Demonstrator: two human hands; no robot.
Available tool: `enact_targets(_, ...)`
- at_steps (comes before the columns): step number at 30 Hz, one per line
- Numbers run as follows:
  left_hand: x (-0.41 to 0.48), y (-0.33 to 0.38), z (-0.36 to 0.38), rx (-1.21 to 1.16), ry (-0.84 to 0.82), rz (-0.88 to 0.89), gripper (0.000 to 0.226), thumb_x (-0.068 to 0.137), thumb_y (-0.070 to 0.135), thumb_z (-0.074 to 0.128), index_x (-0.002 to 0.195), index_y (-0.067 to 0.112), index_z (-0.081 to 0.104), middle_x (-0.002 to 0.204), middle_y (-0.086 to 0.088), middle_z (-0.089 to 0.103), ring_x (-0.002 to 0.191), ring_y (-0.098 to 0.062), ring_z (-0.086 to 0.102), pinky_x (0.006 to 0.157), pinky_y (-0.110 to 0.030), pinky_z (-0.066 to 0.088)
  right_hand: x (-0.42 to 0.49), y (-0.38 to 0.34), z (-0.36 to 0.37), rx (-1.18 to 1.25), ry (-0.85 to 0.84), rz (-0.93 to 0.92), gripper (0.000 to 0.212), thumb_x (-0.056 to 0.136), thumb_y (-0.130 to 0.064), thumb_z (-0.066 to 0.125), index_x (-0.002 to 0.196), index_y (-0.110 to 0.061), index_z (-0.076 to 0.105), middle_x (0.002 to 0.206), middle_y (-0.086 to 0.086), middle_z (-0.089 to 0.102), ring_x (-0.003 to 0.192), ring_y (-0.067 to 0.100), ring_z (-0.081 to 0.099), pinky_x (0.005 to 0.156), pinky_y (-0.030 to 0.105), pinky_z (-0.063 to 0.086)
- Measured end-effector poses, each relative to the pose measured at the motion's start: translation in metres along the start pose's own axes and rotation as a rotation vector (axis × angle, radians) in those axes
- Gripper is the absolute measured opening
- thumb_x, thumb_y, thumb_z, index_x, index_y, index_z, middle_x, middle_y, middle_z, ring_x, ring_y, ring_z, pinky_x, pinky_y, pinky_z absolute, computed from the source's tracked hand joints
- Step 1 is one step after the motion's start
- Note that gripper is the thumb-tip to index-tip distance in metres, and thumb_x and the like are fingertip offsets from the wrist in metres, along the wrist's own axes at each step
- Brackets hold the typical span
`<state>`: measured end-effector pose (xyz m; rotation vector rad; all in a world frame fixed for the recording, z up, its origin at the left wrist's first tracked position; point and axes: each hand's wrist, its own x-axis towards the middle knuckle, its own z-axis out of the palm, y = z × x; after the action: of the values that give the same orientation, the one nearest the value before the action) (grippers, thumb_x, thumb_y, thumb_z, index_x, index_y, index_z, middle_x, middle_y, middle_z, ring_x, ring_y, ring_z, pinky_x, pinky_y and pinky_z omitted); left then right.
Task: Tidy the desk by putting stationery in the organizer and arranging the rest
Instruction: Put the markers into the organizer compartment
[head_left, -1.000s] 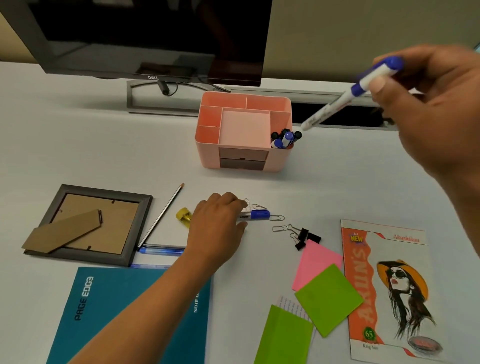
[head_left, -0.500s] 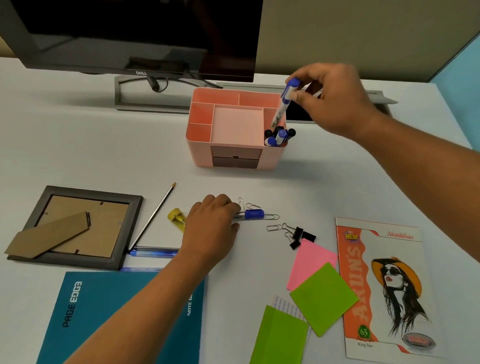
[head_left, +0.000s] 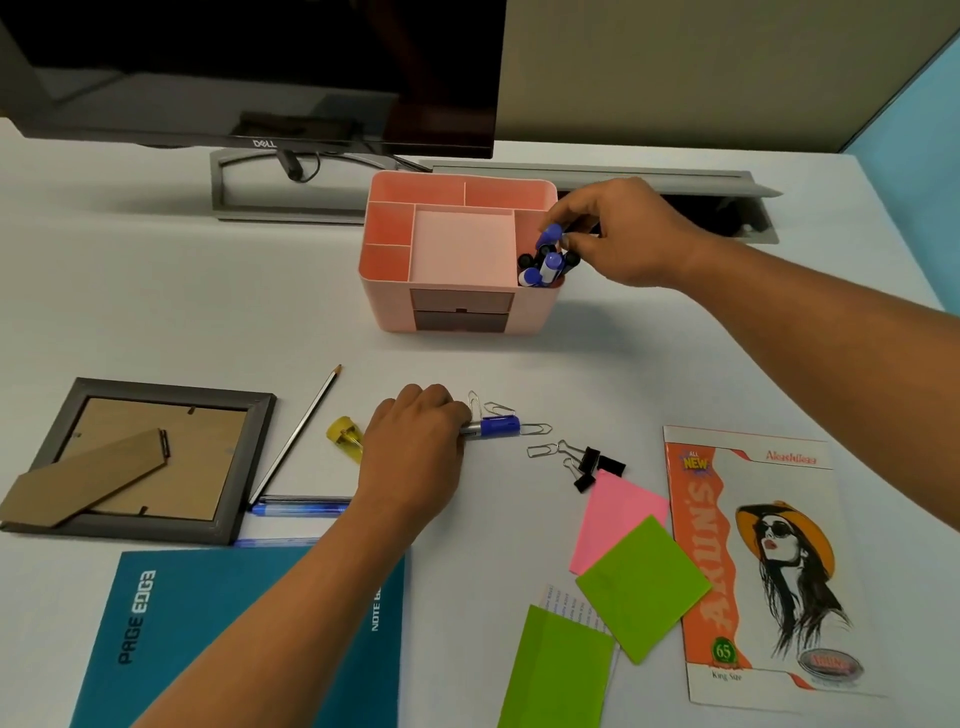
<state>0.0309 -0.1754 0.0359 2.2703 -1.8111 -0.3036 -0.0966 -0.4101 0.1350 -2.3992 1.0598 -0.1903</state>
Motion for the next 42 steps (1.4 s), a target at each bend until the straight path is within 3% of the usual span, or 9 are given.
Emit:
enact_targets(3, 0.0, 0.002, -0.001, 0.001, -0.001, 0.005, 0.02, 0.094, 0.028, 0.054, 0.11, 0.023, 0.066, 0.1, 0.003, 0.063, 0.088, -0.013, 0.047, 0.071, -0.024, 0.03, -0.002, 0.004, 0.001, -0.026, 0.028, 0.03, 0.033, 0.089, -0.003, 0.056, 0.116, -0.018, 0.069, 0.107, -0.001, 0.069, 0.094, 0.01, 0.061, 0.084, 0.021, 0.047)
enact_targets(6, -0.002, 0.003, -0.004, -0.02, 0.03, -0.009, 0.017, 0.088, 0.028, 0.061, 0.101, 0.023, 0.07, 0.091, 0.004, 0.064, 0.082, -0.012, 0.048, 0.066, -0.025, 0.034, -0.015, 0.012, 0.002, 0.058, 0.261, 0.104, 0.025, 0.089, -0.01, 0.059, 0.11, -0.016, 0.07, 0.102, -0.001, 0.07, 0.087, 0.007, 0.061, 0.081, 0.015, 0.046)
enact_targets(9, -0.008, 0.008, -0.012, -0.108, 0.09, -0.03, 0.017, 0.082, 0.029, 0.069, 0.097, 0.022, 0.071, 0.089, 0.005, 0.065, 0.079, -0.009, 0.045, 0.065, -0.024, 0.033, -0.047, 0.016, 0.013, 0.248, 0.422, 0.205, 0.01, 0.087, -0.019, 0.064, 0.094, -0.019, 0.072, 0.086, -0.004, 0.07, 0.077, 0.011, 0.063, 0.079, 0.03, 0.055)
enact_targets(14, -0.023, 0.018, -0.026, -0.318, 0.205, -0.106, 0.013, 0.078, 0.03, 0.073, 0.091, 0.026, 0.07, 0.086, 0.012, 0.062, 0.078, -0.005, 0.045, 0.062, -0.016, 0.031, -0.116, -0.01, 0.055, 0.596, 0.294, 0.361, 0.011, 0.088, -0.011, 0.066, 0.087, -0.021, 0.071, 0.083, 0.006, 0.072, 0.064, 0.01, 0.064, 0.061, 0.022, 0.051)
enact_targets(20, -0.038, 0.025, -0.03, -0.449, 0.251, -0.134, 0.016, 0.076, 0.027, 0.076, 0.087, 0.029, 0.065, 0.085, 0.018, 0.057, 0.078, -0.006, 0.048, 0.064, -0.013, 0.034, -0.164, -0.044, 0.074, 0.931, 0.066, 0.345, 0.033, 0.079, -0.029, 0.07, 0.11, -0.021, 0.068, 0.093, 0.0, 0.073, 0.077, 0.017, 0.069, 0.065, 0.028, 0.055)
enact_targets(23, -0.042, 0.029, -0.031, -0.479, 0.271, -0.113, 0.016, 0.075, 0.026, 0.076, 0.086, 0.028, 0.065, 0.085, 0.015, 0.059, 0.077, -0.007, 0.049, 0.062, -0.017, 0.038, -0.167, -0.053, 0.07, 0.873, 0.05, 0.278, 0.042, 0.07, -0.032, 0.073, 0.111, -0.023, 0.068, 0.095, -0.003, 0.072, 0.075, 0.016, 0.066, 0.071, 0.031, 0.056)
enact_targets(29, -0.042, 0.037, -0.034, -0.533, 0.345, -0.069, 0.016, 0.074, 0.028, 0.073, 0.087, 0.026, 0.064, 0.086, 0.014, 0.06, 0.077, -0.007, 0.049, 0.063, -0.021, 0.042, -0.162, -0.064, 0.057, 0.709, 0.116, 0.134, 0.021, 0.08, -0.013, 0.075, 0.096, -0.027, 0.072, 0.086, -0.008, 0.072, 0.073, 0.012, 0.065, 0.066, 0.025, 0.056)
enact_targets(33, -0.043, 0.037, -0.038, -0.556, 0.363, -0.083, 0.029, 0.076, 0.033, 0.076, 0.101, 0.027, 0.061, 0.096, 0.014, 0.059, 0.078, -0.005, 0.048, 0.067, -0.009, 0.036, -0.156, -0.066, 0.041, 0.693, 0.218, 0.062, 0.021, 0.081, -0.009, 0.075, 0.092, -0.026, 0.073, 0.086, -0.006, 0.074, 0.075, 0.011, 0.067, 0.07, 0.022, 0.053)
enact_targets(42, -0.059, 0.016, -0.022, -0.539, 0.246, -0.164, 0.025, 0.083, 0.038, 0.069, 0.106, 0.034, 0.06, 0.092, 0.022, 0.056, 0.082, 0.0, 0.052, 0.065, -0.017, 0.043, -0.118, -0.065, -0.048, 0.469, 0.495, -0.153, 0.015, 0.085, -0.026, 0.071, 0.098, -0.032, 0.066, 0.084, -0.014, 0.071, 0.075, 0.006, 0.066, 0.073, 0.022, 0.053)
